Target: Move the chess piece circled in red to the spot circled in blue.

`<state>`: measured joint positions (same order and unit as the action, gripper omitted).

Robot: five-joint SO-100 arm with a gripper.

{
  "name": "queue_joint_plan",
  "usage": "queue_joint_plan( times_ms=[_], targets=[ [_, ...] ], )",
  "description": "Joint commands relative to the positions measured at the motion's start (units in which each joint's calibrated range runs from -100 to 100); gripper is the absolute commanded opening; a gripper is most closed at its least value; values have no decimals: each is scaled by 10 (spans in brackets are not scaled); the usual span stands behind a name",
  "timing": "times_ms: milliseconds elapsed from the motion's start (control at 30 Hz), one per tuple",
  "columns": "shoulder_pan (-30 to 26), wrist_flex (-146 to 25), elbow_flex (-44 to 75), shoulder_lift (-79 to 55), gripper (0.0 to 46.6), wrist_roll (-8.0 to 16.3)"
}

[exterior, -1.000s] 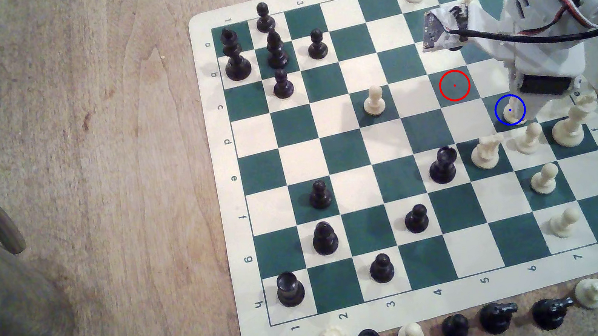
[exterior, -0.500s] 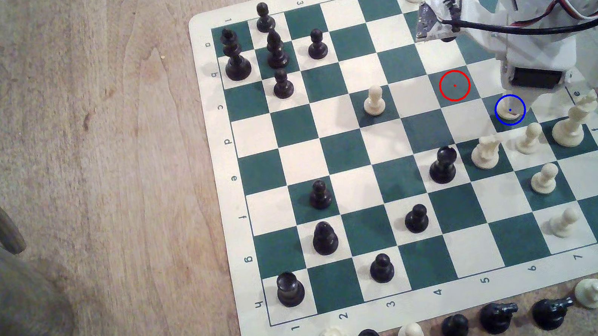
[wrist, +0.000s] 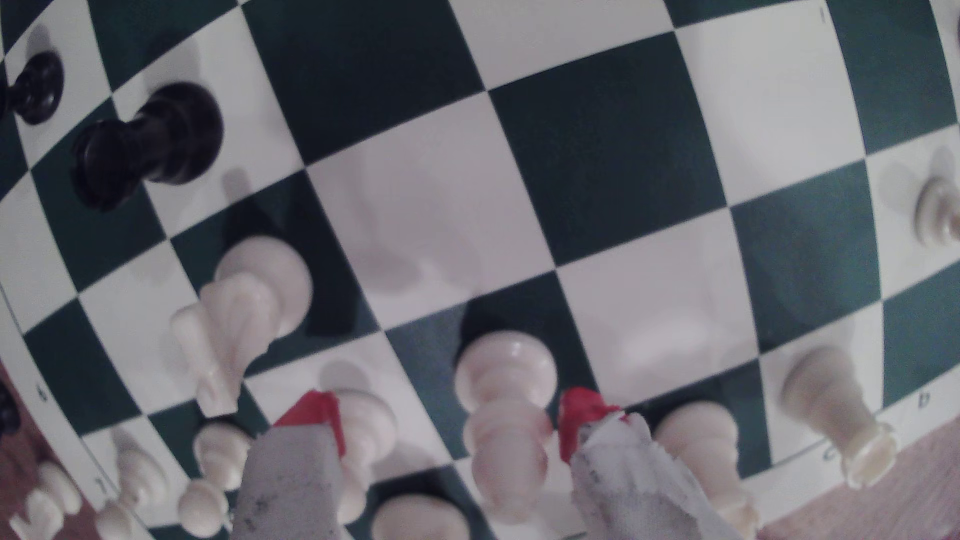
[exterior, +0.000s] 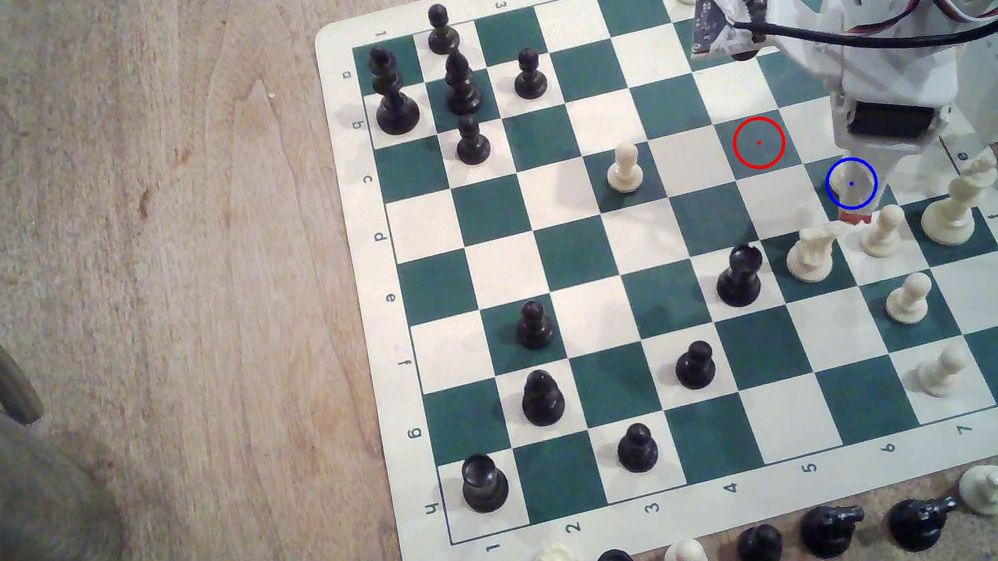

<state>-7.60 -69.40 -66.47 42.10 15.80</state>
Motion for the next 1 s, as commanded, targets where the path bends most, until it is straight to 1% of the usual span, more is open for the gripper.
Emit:
queue_joint_plan(
  times_ms=[0, 233, 367, 600, 667, 700, 767, 833, 867, 900, 967],
  targets=[
    [14, -21, 6, 22, 224, -6],
    [24, -75, 36, 67, 226, -8],
    [29, -123, 85, 78, 218, -9],
    [36, -244, 213, 120, 216, -15],
    [42, -261, 230, 149, 219, -18],
    [54, -267, 232, 196, 210, -25],
    [69, -267, 230, 245, 195, -31],
    [77, -276, 223, 288, 192, -36],
    [76, -286, 219, 324, 165, -38],
    [75, -283, 218, 340, 47, -36],
    [76, -274, 218, 379, 31, -36]
  ],
)
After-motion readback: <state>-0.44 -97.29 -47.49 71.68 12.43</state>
